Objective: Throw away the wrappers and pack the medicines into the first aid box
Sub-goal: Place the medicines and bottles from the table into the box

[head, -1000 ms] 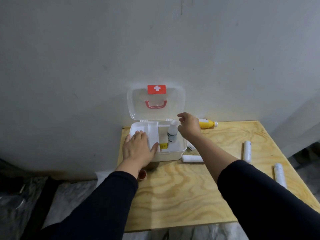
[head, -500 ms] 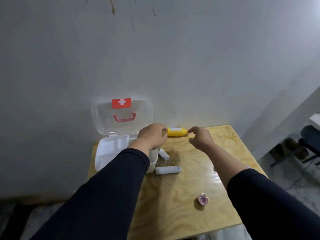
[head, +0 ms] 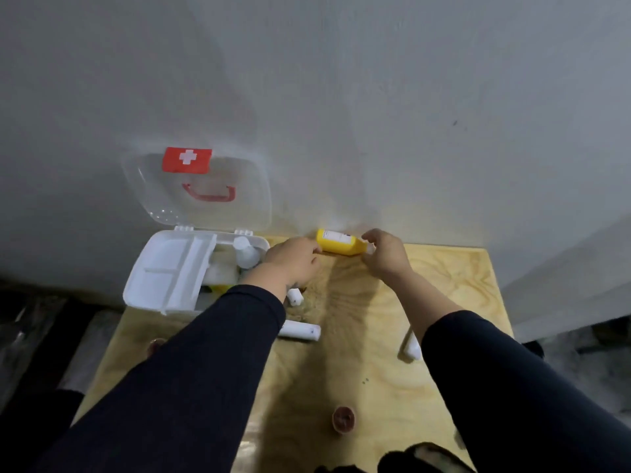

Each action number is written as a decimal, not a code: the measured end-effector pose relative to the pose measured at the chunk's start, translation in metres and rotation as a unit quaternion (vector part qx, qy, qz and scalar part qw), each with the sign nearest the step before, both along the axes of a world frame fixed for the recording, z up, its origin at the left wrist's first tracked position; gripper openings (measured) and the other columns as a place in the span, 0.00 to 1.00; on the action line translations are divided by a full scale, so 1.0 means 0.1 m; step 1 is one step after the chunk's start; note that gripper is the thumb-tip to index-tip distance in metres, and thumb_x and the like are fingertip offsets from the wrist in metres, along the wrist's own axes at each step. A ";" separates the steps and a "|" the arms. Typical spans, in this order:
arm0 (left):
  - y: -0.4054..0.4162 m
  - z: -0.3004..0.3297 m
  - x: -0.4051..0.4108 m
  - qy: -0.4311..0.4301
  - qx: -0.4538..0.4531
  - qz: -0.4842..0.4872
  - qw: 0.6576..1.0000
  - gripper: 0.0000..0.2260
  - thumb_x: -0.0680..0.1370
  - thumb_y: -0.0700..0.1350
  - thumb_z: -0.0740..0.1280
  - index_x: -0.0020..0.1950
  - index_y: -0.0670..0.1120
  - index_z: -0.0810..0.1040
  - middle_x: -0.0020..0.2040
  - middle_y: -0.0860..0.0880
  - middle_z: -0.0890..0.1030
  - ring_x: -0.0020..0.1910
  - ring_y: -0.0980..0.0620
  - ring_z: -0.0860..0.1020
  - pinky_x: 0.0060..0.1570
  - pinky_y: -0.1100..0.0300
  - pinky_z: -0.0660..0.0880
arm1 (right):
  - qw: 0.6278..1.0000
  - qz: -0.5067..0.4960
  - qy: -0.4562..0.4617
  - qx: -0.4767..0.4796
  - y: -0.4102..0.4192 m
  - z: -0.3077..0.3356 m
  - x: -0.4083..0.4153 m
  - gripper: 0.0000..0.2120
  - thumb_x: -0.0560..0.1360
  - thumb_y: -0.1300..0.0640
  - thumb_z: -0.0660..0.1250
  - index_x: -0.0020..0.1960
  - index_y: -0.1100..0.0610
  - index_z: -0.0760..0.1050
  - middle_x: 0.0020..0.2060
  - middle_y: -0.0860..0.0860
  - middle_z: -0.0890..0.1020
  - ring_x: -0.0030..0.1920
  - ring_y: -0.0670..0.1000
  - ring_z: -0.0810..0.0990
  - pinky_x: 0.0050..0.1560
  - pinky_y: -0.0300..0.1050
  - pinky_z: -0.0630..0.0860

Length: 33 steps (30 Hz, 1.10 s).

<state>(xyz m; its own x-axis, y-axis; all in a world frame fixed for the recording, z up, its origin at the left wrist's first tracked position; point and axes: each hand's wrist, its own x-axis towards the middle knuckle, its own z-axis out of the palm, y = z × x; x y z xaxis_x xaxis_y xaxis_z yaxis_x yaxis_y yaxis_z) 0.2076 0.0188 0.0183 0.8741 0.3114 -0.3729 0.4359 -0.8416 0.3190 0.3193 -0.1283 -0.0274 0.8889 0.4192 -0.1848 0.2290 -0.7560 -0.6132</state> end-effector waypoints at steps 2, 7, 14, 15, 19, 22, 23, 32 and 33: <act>-0.02 -0.05 0.01 0.008 0.005 0.012 1.000 0.16 0.80 0.50 0.59 0.67 0.53 0.74 0.67 0.49 0.76 0.64 0.46 0.75 0.58 0.54 0.73 | 1.000 -0.011 0.011 0.024 0.01 -0.10 -0.01 0.13 0.72 0.65 0.62 0.55 0.59 0.77 0.52 0.58 0.83 0.53 0.59 0.80 0.49 0.46 0.75; -0.09 -0.05 0.00 0.015 0.017 0.022 1.000 0.17 0.80 0.50 0.59 0.68 0.53 0.74 0.68 0.49 0.75 0.64 0.46 0.75 0.58 0.54 0.73 | 0.997 -0.005 0.003 0.074 -0.06 -0.10 0.01 0.11 0.72 0.66 0.64 0.53 0.60 0.78 0.48 0.59 0.84 0.49 0.60 0.81 0.46 0.45 0.75; -0.12 0.14 -0.10 0.002 0.029 0.003 1.000 0.16 0.80 0.49 0.59 0.68 0.53 0.74 0.67 0.50 0.76 0.63 0.46 0.76 0.59 0.52 0.75 | 0.983 0.023 -0.084 0.163 -0.08 0.29 -0.17 0.12 0.75 0.63 0.66 0.57 0.60 0.79 0.51 0.56 0.85 0.52 0.55 0.82 0.57 0.51 0.79; -0.12 0.17 -0.14 -0.001 0.032 -0.001 0.999 0.16 0.80 0.49 0.59 0.67 0.52 0.75 0.67 0.50 0.77 0.63 0.45 0.76 0.59 0.52 0.75 | 0.982 0.020 -0.087 0.167 -0.07 0.34 -0.22 0.12 0.76 0.62 0.66 0.58 0.59 0.79 0.52 0.55 0.85 0.52 0.55 0.82 0.57 0.50 0.79; -0.10 0.33 -0.31 -0.009 0.047 -0.030 0.998 0.18 0.80 0.49 0.59 0.70 0.51 0.73 0.68 0.49 0.75 0.65 0.45 0.75 0.60 0.52 0.73 | 0.981 0.014 -0.106 0.159 -0.06 0.56 -0.47 0.15 0.75 0.63 0.67 0.62 0.59 0.77 0.57 0.55 0.83 0.56 0.54 0.81 0.61 0.48 0.78; -0.06 0.43 -0.48 -0.029 0.045 -0.039 0.998 0.18 0.80 0.49 0.60 0.70 0.51 0.72 0.69 0.49 0.75 0.65 0.45 0.75 0.61 0.52 0.73 | 0.979 0.002 -0.138 0.152 -0.02 0.76 -0.69 0.16 0.75 0.61 0.68 0.63 0.59 0.77 0.58 0.54 0.83 0.57 0.53 0.81 0.60 0.47 0.78; -0.04 0.47 -0.55 -0.034 0.042 -0.042 0.998 0.18 0.80 0.49 0.60 0.70 0.51 0.72 0.69 0.49 0.75 0.65 0.45 0.75 0.61 0.52 0.73 | 0.977 -0.001 -0.149 0.154 0.02 0.83 -0.77 0.16 0.75 0.60 0.68 0.63 0.58 0.77 0.58 0.54 0.83 0.56 0.53 0.81 0.59 0.48 0.78; 0.49 0.59 -1.41 -0.065 0.042 -0.018 0.997 0.18 0.80 0.52 0.60 0.69 0.53 0.73 0.66 0.48 0.77 0.61 0.44 0.77 0.59 0.51 0.74 | 0.963 -0.037 -0.167 0.209 0.59 1.36 -1.51 0.16 0.75 0.58 0.68 0.62 0.58 0.78 0.55 0.54 0.83 0.52 0.51 0.82 0.56 0.47 0.79; 0.55 0.58 -1.48 -0.075 0.041 -0.008 0.996 0.18 0.80 0.52 0.60 0.70 0.52 0.71 0.66 0.48 0.77 0.61 0.43 0.76 0.59 0.51 0.74 | 0.962 -0.039 -0.164 0.214 0.66 1.38 -1.57 0.16 0.75 0.58 0.68 0.62 0.58 0.78 0.55 0.54 0.84 0.52 0.51 0.82 0.56 0.47 0.79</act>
<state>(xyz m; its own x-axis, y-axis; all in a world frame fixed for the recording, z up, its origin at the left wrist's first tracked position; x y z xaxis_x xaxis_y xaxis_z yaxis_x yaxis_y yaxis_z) 0.0594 0.0738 0.0767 0.9229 0.3215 -0.2120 0.3753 -0.8741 0.3085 0.1618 -0.0619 0.1108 0.9018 0.3243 0.2856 0.4162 -0.4737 -0.7762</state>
